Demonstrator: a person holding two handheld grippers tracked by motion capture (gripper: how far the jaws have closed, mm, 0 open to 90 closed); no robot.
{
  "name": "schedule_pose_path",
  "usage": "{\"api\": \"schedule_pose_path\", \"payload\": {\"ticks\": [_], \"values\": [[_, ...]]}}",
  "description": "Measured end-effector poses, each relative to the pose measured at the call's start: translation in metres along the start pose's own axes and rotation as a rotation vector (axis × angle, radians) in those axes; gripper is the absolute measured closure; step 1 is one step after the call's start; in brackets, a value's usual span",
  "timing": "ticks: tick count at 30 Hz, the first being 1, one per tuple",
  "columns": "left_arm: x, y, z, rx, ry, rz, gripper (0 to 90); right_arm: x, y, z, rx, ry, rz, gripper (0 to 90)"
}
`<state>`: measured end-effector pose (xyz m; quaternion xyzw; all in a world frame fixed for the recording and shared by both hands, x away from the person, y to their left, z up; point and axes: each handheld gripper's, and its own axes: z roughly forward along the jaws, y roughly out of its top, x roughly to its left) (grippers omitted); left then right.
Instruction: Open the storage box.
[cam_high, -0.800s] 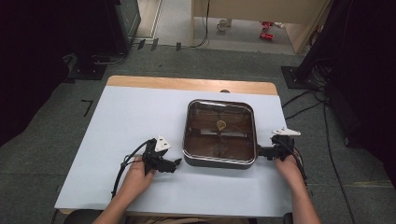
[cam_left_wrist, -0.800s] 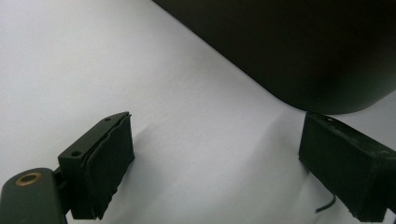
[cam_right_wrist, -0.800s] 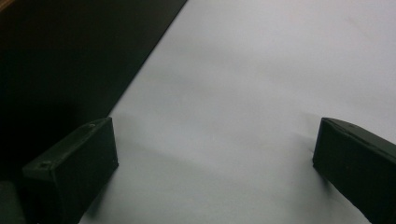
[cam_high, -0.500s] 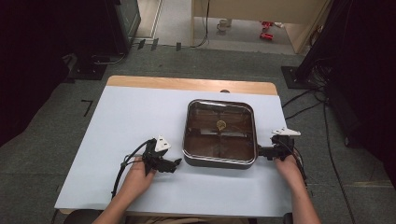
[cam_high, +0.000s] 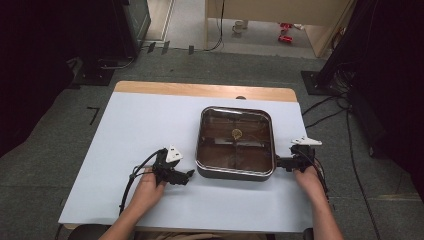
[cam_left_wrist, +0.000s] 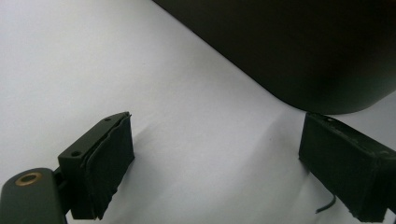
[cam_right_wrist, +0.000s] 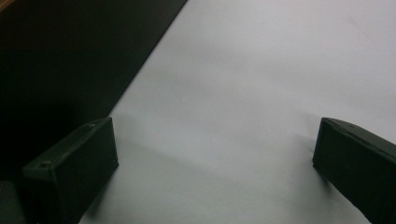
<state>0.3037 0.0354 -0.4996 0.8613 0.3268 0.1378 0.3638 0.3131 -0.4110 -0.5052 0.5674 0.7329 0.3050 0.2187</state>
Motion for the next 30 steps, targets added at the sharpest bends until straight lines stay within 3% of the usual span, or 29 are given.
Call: {"api": "schedule_pose_path", "payload": {"ticks": [6, 11, 16, 21, 27, 30], "values": [[0.003, 0.005, -0.001, 0.039, -0.024, 0.012, 10.1, 0.0, 0.0, 0.0, 0.0, 0.0, 0.0, 0.0], [0.004, 0.007, -0.001, 0.054, -0.016, 0.003, 14.1, 0.0, 0.0, 0.0, 0.0, 0.001, 0.001, 0.0], [0.005, 0.01, -0.001, 0.072, -0.018, 0.027, 14.0, 0.0, 0.0, 0.0, 0.0, 0.0, 0.0, 0.0], [0.007, 0.011, -0.005, 0.111, -0.049, 0.056, 14.3, 0.0, 0.0, 0.0, 0.0, 0.0, 0.0, 0.0], [0.013, 0.019, -0.011, 0.132, -0.112, 0.014, 14.8, 0.0, 0.0, 0.0, 0.0, 0.0, 0.0, 0.0], [0.016, 0.021, -0.015, 0.128, -0.129, 0.014, 15.6, 0.0, 0.0, 0.0, 0.0, 0.0, 0.0, 0.0]]}}
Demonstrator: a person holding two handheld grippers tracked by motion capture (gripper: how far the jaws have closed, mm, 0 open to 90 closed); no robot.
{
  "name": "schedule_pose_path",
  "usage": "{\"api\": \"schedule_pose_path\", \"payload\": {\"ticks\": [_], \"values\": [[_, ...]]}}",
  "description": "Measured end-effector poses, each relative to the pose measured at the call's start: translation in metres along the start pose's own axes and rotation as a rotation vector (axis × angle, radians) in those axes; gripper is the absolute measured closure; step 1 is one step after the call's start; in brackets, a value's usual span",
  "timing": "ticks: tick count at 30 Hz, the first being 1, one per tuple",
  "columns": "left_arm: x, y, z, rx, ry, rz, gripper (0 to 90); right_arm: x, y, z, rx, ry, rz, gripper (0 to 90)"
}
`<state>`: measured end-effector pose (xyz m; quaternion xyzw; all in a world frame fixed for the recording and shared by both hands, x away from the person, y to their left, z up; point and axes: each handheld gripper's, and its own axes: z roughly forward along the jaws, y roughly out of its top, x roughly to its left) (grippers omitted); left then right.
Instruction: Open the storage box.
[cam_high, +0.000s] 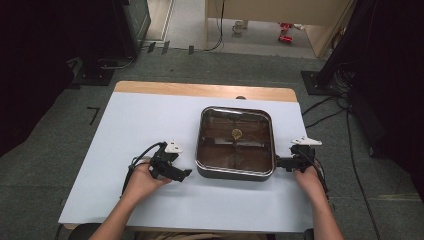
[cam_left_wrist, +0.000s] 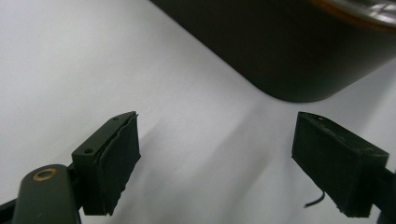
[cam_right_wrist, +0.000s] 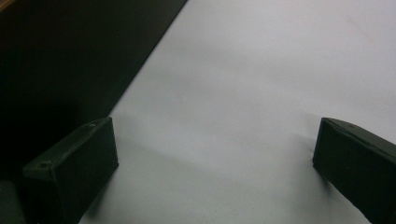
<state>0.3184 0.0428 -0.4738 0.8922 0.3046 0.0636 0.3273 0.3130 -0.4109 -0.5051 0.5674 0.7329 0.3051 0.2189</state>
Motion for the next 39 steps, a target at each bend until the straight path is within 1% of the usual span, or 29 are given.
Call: {"api": "schedule_pose_path", "payload": {"ticks": [2, 3, 6, 8, 11, 14, 18, 19, 20, 22, 23, 24, 25, 26, 30, 31, 33, 35, 38, 39], "values": [[0.002, 0.001, -0.004, -0.011, -0.01, 0.008, 21.9, 0.0, 0.0, 0.0, 0.0, 0.0, 0.0, 0.0], [0.003, 0.002, -0.007, -0.023, -0.02, 0.001, 23.3, 0.0, 0.0, 0.0, 0.0, 0.0, 0.0, 0.0], [0.007, 0.004, -0.013, -0.036, -0.013, -0.007, 23.4, 0.0, 0.0, 0.0, 0.0, 0.0, 0.0, 0.0], [0.009, 0.007, -0.017, -0.039, -0.019, -0.007, 24.0, 0.0, 0.0, 0.0, 0.0, 0.0, 0.0, 0.0], [0.01, 0.012, -0.022, -0.048, -0.042, -0.005, 25.1, 0.0, 0.0, 0.0, 0.0, -0.001, 0.0, 0.0], [0.009, 0.018, -0.026, -0.053, -0.055, -0.002, 25.3, 0.0, 0.0, 0.0, -0.001, -0.001, 0.0, 0.0], [0.008, 0.027, -0.033, -0.064, -0.065, 0.005, 27.1, 0.0, 0.0, 0.0, -0.001, -0.001, 0.0, 0.0], [0.008, 0.03, -0.036, -0.071, -0.066, 0.004, 30.1, 0.0, 0.0, 0.0, -0.001, -0.001, -0.002, 0.0], [0.008, 0.031, -0.037, -0.074, -0.068, 0.003, 30.8, 0.0, 0.0, 0.0, -0.001, -0.001, -0.002, 0.0], [0.008, 0.037, -0.039, -0.08, -0.076, 0.001, 30.8, 0.0, 0.0, 0.0, -0.002, -0.001, 0.0, 0.0], [0.009, 0.042, -0.04, -0.083, -0.076, 0.002, 30.9, 0.0, 0.0, 0.0, -0.002, -0.001, -0.001, 0.0], [0.009, 0.042, -0.04, -0.083, -0.076, 0.002, 31.2, 0.0, 0.0, 0.0, -0.002, -0.001, -0.001, 0.0], [0.009, 0.05, -0.042, -0.08, -0.082, 0.011, 31.7, 0.0, 0.0, 0.0, -0.002, -0.001, 0.0, 0.0], [0.009, 0.05, -0.042, -0.08, -0.082, 0.011, 32.0, 0.0, 0.0, 0.0, -0.002, -0.001, 0.0, 0.0], [0.009, 0.062, -0.043, -0.086, -0.093, 0.027, 33.0, 0.0, 0.0, 0.0, -0.002, -0.001, 0.0, 0.0], [0.008, 0.069, -0.043, -0.093, -0.099, 0.031, 33.3, 0.0, 0.0, 0.0, -0.002, -0.001, -0.001, 0.0], [0.007, 0.072, -0.042, -0.092, -0.103, 0.034, 33.7, 0.0, 0.0, 0.0, -0.002, -0.001, -0.001, 0.0], [0.006, 0.077, -0.041, -0.092, -0.112, 0.037, 34.6, 0.0, 0.0, 0.0, -0.002, -0.001, -0.001, 0.0], [0.004, 0.086, -0.037, -0.079, -0.122, 0.056, 35.2, 0.0, 0.0, 0.0, -0.002, -0.001, 0.0, 0.0], [0.002, 0.093, -0.033, -0.076, -0.137, 0.062, 36.0, 0.0, 0.0, 0.0, -0.002, -0.001, 0.0, 0.0]]}}
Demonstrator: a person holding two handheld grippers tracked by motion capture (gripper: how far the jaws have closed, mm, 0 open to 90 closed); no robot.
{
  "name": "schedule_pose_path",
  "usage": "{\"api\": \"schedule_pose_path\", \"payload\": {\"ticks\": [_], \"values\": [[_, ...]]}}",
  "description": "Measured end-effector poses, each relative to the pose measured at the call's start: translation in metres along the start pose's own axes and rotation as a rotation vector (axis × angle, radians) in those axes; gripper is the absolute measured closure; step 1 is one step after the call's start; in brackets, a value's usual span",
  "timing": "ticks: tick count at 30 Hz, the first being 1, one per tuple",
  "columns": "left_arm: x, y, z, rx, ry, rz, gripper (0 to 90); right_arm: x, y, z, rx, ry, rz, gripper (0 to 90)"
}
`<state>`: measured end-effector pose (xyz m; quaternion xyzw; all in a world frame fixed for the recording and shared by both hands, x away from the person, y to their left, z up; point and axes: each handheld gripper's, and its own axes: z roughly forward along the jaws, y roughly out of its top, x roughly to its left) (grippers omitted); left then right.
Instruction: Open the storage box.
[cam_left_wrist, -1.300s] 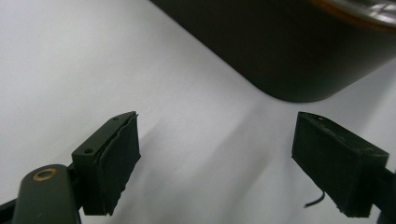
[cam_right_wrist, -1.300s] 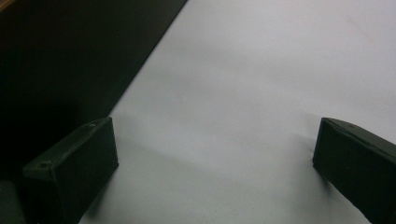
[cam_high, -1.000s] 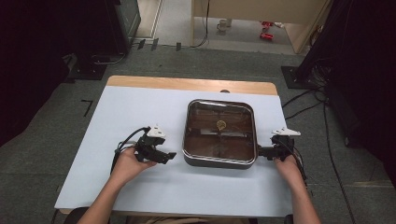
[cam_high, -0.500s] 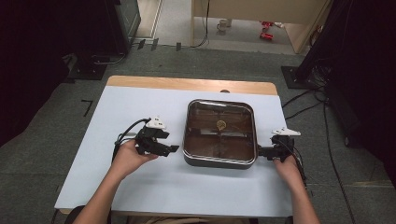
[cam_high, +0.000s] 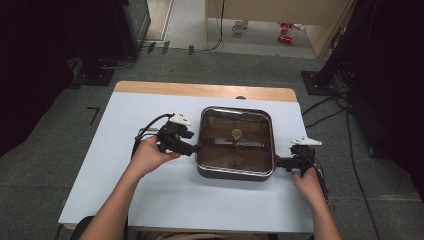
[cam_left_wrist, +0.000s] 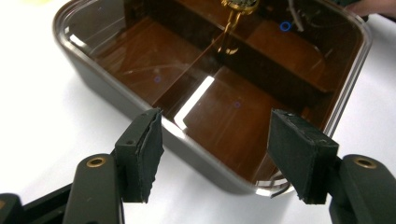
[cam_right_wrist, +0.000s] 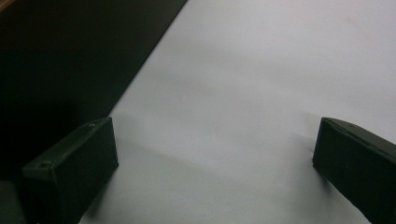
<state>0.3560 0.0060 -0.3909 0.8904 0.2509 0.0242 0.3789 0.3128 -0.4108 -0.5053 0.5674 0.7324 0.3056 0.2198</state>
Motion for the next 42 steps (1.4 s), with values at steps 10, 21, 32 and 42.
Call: {"api": "schedule_pose_path", "payload": {"ticks": [10, 21, 32, 42], "values": [[-0.002, 0.025, 0.03, 0.011, -0.05, 0.015, 38.3, 0.0, 0.0, 0.0, 0.0, 0.0, -0.001, 0.0], [-0.005, 0.041, 0.049, -0.019, -0.052, 0.032, 41.9, 0.0, 0.0, 0.0, 0.0, 0.0, 0.001, 0.0], [-0.006, 0.057, 0.076, -0.009, -0.059, 0.054, 42.9, 0.0, 0.0, 0.0, 0.0, 0.0, 0.002, 0.0], [-0.012, 0.064, 0.102, -0.014, -0.068, 0.07, 42.7, 0.0, 0.0, 0.0, 0.0, 0.0, 0.002, 0.0]]}}
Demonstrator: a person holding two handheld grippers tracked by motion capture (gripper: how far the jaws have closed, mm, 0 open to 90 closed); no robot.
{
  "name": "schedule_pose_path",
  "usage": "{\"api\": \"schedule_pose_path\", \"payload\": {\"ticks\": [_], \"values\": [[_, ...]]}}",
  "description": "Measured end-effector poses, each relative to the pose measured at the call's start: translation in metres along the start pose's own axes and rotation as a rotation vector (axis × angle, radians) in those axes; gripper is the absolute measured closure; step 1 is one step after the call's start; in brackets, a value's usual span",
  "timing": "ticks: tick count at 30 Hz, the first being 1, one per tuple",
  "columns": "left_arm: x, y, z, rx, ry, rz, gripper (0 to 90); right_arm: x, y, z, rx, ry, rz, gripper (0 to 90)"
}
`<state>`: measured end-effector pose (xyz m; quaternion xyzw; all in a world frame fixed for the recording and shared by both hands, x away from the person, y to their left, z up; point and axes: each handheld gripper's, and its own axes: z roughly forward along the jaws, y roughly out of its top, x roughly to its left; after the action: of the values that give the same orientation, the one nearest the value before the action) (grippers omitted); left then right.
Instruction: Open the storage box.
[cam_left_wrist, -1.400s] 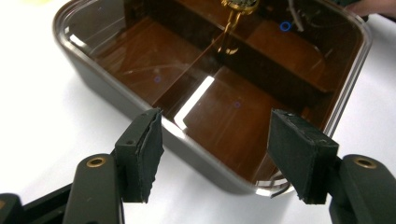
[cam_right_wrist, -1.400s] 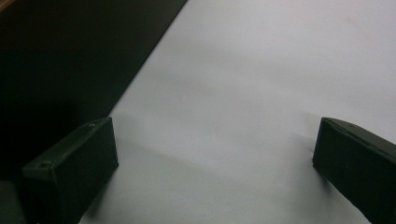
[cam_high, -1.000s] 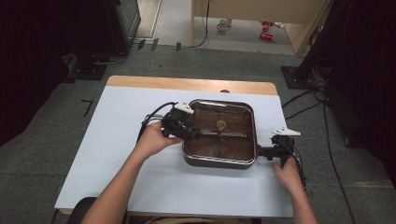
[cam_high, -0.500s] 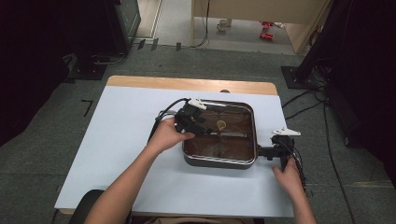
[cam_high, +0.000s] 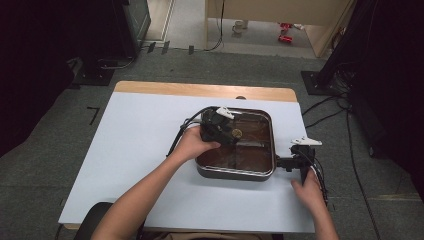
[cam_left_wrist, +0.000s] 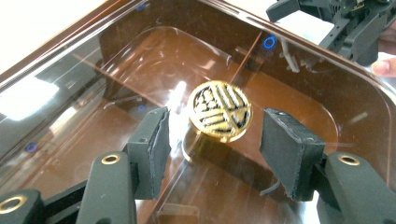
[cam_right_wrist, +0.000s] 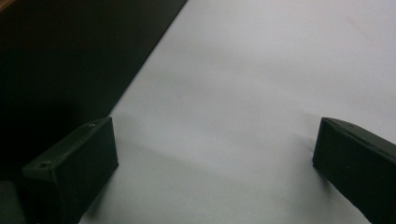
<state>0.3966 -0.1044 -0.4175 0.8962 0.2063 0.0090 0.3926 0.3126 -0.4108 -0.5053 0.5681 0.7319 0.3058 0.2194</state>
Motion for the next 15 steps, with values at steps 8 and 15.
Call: {"api": "schedule_pose_path", "payload": {"ticks": [8, 15], "values": [[-0.003, 0.002, 0.012, -0.022, 0.003, 0.008, 46.2, 0.0, 0.0, 0.0, 0.0, 0.0, 0.0, 0.0], [-0.008, 0.002, 0.014, -0.027, 0.057, 0.058, 57.9, 0.0, 0.0, 0.0, -0.001, 0.0, -0.001, 0.0]]}}
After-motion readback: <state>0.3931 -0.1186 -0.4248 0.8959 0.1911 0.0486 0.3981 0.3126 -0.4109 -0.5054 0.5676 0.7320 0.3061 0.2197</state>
